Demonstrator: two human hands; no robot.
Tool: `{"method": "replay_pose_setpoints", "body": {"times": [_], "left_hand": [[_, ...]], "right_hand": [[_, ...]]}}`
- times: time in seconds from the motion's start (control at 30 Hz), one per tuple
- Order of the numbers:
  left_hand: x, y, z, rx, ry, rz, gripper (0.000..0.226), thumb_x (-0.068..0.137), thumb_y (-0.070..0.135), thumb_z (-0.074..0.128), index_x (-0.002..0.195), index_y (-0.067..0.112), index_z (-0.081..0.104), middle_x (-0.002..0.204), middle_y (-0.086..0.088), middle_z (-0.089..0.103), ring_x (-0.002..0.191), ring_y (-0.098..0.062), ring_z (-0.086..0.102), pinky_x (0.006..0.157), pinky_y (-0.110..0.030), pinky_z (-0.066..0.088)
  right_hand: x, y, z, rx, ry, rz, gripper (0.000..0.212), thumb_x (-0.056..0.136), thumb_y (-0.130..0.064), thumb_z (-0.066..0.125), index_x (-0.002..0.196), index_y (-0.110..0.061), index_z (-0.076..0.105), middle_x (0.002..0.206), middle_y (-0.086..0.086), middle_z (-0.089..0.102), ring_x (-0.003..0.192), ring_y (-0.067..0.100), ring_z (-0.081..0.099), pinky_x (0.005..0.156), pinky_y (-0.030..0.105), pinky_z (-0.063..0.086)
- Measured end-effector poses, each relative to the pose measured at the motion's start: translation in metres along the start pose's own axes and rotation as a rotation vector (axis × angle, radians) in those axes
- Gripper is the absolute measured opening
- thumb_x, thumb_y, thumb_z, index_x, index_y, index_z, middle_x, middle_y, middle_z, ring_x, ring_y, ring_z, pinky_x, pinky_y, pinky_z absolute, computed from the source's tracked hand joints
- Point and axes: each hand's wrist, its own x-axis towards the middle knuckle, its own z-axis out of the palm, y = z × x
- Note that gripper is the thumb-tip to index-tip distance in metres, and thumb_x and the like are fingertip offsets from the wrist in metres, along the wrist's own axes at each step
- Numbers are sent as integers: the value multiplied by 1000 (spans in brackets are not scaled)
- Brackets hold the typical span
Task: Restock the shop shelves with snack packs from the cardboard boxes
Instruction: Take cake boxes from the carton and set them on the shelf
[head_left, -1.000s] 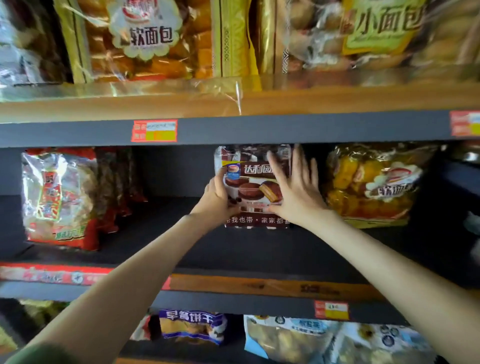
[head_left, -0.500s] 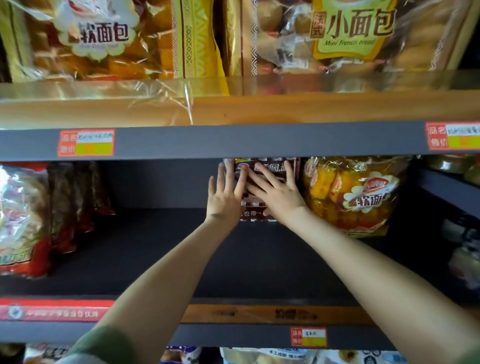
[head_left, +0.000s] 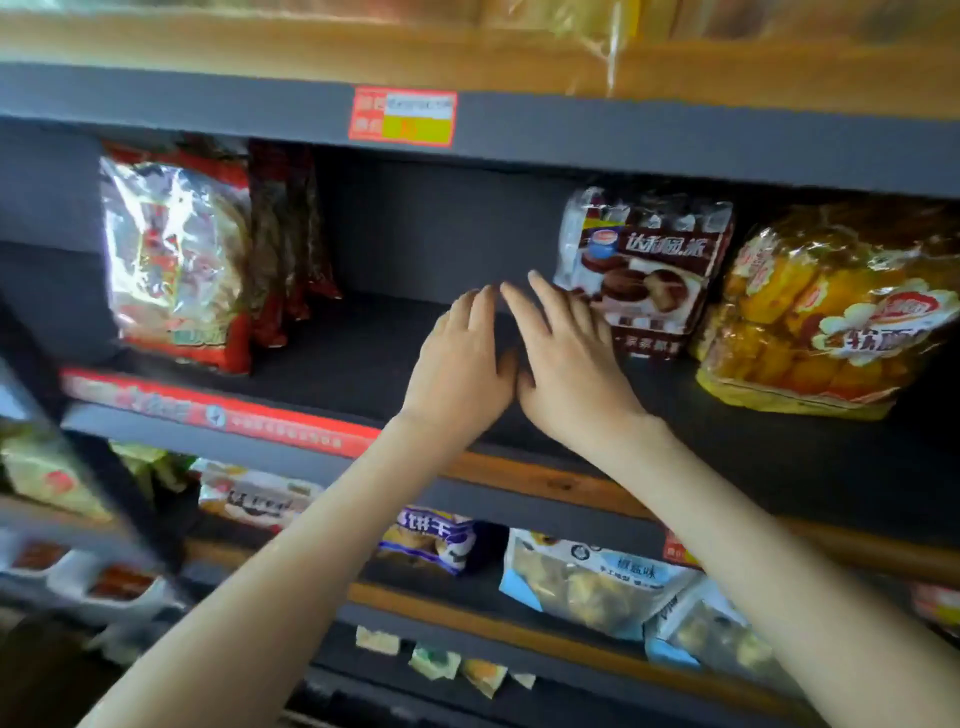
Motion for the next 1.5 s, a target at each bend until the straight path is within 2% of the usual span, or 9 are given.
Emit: {"method": "replay_pose_setpoints", "body": {"times": [0.17,0.27,0.37,0.57,0.77,0.93,1.27,1.4,1.5], "left_hand": [[-130,-65,-66,-127,191,-163,34,92,19,49,123,8,55,115,-2,61,104,-14,56,84,-19,41],[-226,-118,-77,-108,165,-349,28,96,20,45,120,9,56,109,6,58,92,-10,58,73,-21,46],[-332,-167,-65,-57,115,-644,32,92,26,43,116,9,56,109,-3,62,95,-21,62,78,-30,49],[-537,-221,6,-11,-140,-1206,29,85,12,52,112,5,59,104,-14,62,93,-35,61,78,-34,42],[-706,-253,130,22,-406,-1415,45,75,8,70,118,0,61,104,-15,64,88,-34,66,76,-36,55],[-780,-298,227,93,-468,-1350,63,51,0,84,110,-5,62,100,-19,65,79,-35,67,65,-37,57],[-822,-354,328,171,-383,-1349,64,64,-9,73,125,-13,54,126,-35,54,111,-48,58,91,-52,50],[-813,-351,335,168,-411,-1334,65,62,-9,76,123,-13,55,124,-35,55,110,-47,59,90,-51,51],[-802,-349,337,174,-451,-1320,68,60,-7,79,124,-12,55,125,-33,56,111,-45,59,91,-50,51]], "right_hand": [[-58,-109,45,413,75,-228,51,84,-11,58,135,-5,49,136,11,50,122,26,47,100,37,38],[-106,-164,103,636,-152,-293,46,87,-12,58,132,-5,51,131,7,54,124,17,44,104,28,35],[-159,-202,174,741,-569,-192,45,95,-15,56,138,-13,45,137,1,48,129,12,40,104,28,39],[-278,-241,345,440,-1199,-114,58,98,-16,48,150,-16,23,153,4,26,141,19,25,109,26,25],[-399,-256,517,40,-1485,-516,70,97,-8,39,154,-17,-1,161,2,6,147,21,7,116,34,13],[-459,-280,654,-35,-1481,-558,73,97,-14,46,154,-13,0,161,5,4,148,22,3,118,36,5],[-489,-276,799,-283,-1359,-941,123,72,-45,78,151,-9,-8,158,13,3,147,31,1,118,46,2],[-487,-279,793,-312,-1159,-1056,95,77,-37,72,150,-13,15,143,8,31,132,27,28,108,44,26],[-476,-289,793,-310,-1156,-1082,67,81,-32,66,140,-17,38,138,7,34,128,26,31,105,42,27]]}}
